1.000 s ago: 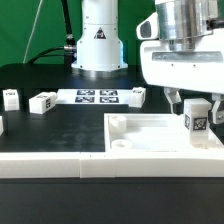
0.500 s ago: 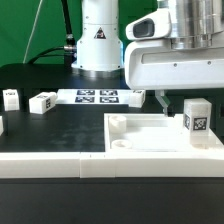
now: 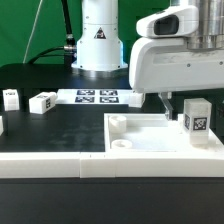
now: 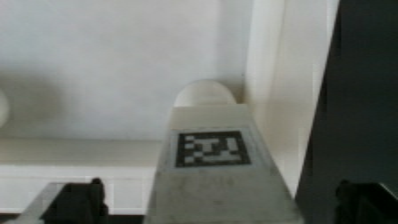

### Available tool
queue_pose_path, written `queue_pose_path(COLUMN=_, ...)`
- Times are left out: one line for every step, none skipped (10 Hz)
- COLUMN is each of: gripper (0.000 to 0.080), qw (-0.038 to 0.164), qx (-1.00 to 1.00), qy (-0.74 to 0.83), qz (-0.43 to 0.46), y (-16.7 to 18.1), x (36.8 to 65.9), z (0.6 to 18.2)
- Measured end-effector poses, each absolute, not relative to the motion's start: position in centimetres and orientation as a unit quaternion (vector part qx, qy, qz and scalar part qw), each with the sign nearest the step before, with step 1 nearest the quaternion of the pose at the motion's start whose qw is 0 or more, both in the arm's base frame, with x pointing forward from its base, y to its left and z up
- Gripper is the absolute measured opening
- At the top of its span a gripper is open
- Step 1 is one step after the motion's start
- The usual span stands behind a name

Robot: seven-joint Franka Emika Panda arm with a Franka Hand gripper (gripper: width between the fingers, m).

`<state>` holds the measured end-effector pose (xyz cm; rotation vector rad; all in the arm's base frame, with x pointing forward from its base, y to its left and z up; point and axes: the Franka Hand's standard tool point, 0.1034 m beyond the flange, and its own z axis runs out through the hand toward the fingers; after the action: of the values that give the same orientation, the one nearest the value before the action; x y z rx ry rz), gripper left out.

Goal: Assemble one leg

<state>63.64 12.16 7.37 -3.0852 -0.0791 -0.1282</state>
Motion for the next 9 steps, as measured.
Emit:
queue_pose_path(gripper=0.0645, qw=0.027, qx=-0.998, qy=-0.025, qz=-0.041, y=12.19, x=63.64, z=7.37)
queue_pose_path(gripper=0.0645, qw=0.026, qx=-0.998, qy=-0.025, qz=-0.041, y=12.17, x=63.64, z=7.37)
queue_pose_path(gripper=0.0484, qw=0.026, qx=-0.998, qy=-0.025, qz=-0.041, y=12.17, x=63.64, z=7.37)
queue_pose_path(gripper=0.0299, qw=0.026, qx=-0.998, qy=-0.025, qz=-0.041, y=12.17, x=63.64, z=7.37)
queue_pose_path(gripper=0.0299, qw=0.027, qx=-0.999, qy=-0.019, qz=-0.041, y=12.16, x=63.64, z=7.37)
queue_pose_path(gripper=0.0290, qw=0.027, qx=-0.999, qy=-0.018, qz=-0.041, y=12.16, x=63.64, z=7.37)
queue_pose_path(gripper=0.0290, qw=0.030, qx=-0.999, qy=0.019, qz=-0.042, y=12.15, x=63.65, z=7.35)
queue_pose_path(gripper=0.0290, qw=0.035, qx=-0.993, qy=0.102, qz=-0.045, y=12.09, x=63.66, z=7.30)
queue_pose_path(gripper=0.0290, qw=0.038, qx=-0.982, qy=0.177, qz=-0.051, y=12.05, x=63.59, z=7.28)
